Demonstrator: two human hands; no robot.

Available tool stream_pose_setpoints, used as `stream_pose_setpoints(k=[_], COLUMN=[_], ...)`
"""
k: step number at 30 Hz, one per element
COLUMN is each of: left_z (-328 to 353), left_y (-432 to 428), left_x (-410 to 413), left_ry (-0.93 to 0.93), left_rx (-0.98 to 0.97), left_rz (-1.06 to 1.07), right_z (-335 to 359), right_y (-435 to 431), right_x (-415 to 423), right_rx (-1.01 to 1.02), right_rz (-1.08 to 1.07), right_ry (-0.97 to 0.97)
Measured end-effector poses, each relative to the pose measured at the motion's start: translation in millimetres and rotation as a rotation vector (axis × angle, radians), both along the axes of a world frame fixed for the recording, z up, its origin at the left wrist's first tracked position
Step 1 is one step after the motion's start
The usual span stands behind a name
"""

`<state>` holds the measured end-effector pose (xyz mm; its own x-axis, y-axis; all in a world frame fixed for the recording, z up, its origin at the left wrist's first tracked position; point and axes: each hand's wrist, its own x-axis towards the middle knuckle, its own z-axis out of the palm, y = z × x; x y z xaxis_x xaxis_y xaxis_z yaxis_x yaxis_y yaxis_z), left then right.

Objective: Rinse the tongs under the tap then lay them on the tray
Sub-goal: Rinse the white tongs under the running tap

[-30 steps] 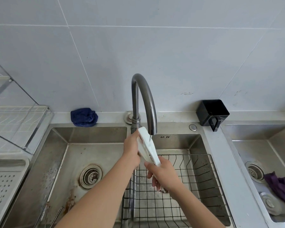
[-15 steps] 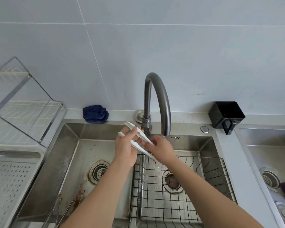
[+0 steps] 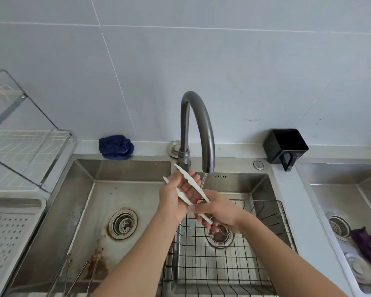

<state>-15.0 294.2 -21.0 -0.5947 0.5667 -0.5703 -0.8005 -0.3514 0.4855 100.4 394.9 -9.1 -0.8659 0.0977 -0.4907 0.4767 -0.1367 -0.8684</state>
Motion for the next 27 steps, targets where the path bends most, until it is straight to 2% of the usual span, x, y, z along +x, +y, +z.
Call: stream_pose_setpoints(k=[4, 6, 9, 12, 15, 18, 22, 27], left_z=[-5, -8, -16, -12, 0, 0, -21, -12], left_y=[31, 39, 37, 39, 45, 41, 23, 27], left_x=[14, 31, 54, 41, 15, 17, 29, 15], left_ry=[0.208, 0.309, 0.343, 0.377, 0.431, 0.519, 0.467, 0.460], left_rx=[-0.338, -0.371, -0.351, -0.377, -0.490, -0.550, -0.506, -0.614], left_rz=[0.020, -0.124, -0.297, -0.180, -0.023, -0.106, -0.256, 0.026], right_z=[-6, -5, -6, -15, -30, -33, -35, -35], right_y=[-15, -16, -12, -16, -23, -27, -35, -54], right_x=[13, 18, 27, 37, 43, 38, 38, 35], right_rx=[0.346, 0.315, 0.237, 0.258, 0.346, 0.384, 0.393, 0.437], right_rz=[-0.283, -0.364, -0.450, -0.483, -0.481, -0.490, -0.463, -0.446], right_ry=[0.027, 0.070, 0.115, 0.072, 0.034, 0.021, 0.015, 0.065])
